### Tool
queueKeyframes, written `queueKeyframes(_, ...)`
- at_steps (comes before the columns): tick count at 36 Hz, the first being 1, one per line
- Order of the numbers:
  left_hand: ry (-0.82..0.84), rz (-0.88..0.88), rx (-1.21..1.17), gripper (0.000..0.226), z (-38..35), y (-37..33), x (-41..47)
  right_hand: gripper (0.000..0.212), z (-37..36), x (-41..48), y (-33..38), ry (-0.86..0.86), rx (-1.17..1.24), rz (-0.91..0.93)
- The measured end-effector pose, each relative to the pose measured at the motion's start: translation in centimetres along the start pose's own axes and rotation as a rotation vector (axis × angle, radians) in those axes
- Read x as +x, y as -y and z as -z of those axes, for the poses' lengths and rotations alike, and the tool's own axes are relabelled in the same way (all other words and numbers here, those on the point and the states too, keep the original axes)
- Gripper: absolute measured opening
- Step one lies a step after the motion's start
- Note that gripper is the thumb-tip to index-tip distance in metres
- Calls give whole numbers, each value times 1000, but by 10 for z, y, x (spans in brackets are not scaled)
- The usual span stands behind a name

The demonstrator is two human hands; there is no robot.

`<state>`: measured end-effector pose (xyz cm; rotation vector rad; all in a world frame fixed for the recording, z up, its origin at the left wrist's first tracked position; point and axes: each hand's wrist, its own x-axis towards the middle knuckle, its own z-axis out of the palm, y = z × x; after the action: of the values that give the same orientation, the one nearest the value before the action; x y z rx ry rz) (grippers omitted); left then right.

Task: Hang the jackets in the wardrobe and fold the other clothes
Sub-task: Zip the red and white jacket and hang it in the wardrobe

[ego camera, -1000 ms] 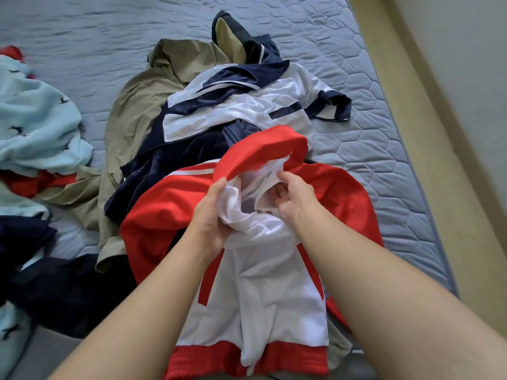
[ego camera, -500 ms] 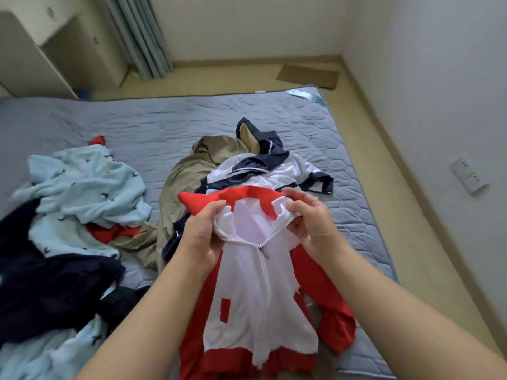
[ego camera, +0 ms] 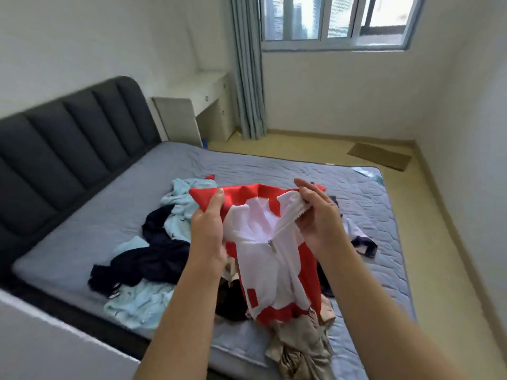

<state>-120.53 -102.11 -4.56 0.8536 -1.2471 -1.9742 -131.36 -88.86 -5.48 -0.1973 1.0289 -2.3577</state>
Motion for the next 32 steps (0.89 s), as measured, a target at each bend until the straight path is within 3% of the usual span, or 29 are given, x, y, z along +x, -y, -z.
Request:
queueKeyframes(8,-399,-142,-164,17,61,-20,-101,37,-53,-56,-29,320,-87,-207)
queueKeyframes(17,-772,-267,-130,26,135,-45,-230,32,-113,-160,-73,693,-268,-303)
queueKeyframes(32,-1375,-502,-259,36,256,-36,-583,28,-159,-504,-136,1297,-185,-783)
